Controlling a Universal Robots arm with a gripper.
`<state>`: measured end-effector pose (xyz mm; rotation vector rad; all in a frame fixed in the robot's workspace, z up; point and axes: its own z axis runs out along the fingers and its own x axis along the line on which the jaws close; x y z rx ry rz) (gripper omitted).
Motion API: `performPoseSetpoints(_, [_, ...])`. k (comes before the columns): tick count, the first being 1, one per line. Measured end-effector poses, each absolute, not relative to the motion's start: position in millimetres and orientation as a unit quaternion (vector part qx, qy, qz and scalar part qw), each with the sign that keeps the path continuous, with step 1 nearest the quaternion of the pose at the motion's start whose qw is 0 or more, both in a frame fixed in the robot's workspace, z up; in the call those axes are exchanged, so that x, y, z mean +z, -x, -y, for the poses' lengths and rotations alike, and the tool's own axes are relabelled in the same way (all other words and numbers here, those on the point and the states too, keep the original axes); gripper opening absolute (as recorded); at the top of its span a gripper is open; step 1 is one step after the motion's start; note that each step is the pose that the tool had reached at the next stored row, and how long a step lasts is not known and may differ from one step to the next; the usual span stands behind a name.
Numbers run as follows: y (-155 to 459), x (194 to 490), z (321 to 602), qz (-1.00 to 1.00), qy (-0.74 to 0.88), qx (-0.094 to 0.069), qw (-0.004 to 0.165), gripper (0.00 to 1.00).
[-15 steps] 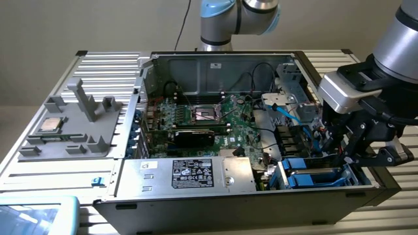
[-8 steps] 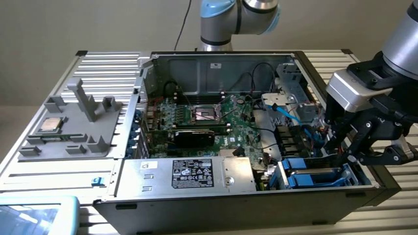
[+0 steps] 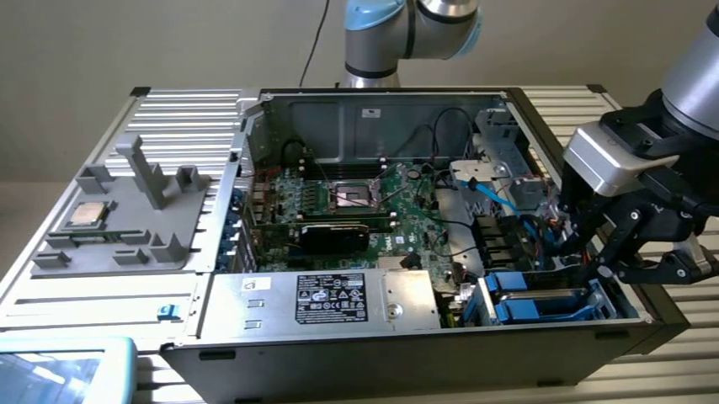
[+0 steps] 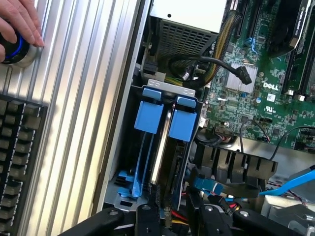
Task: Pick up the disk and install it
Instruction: 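Insert the first disk wire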
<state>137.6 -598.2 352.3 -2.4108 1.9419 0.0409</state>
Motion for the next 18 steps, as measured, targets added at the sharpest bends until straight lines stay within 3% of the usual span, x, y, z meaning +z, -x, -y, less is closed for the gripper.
performPoseSetpoints(8, [-132.1,346.6,600.0,-0.625,0.78,0.014,0.024,0.35])
performPoseSetpoints(18, [-133.8,345.0,612.1,-0.624,0.779,0.03,0.043,0.35])
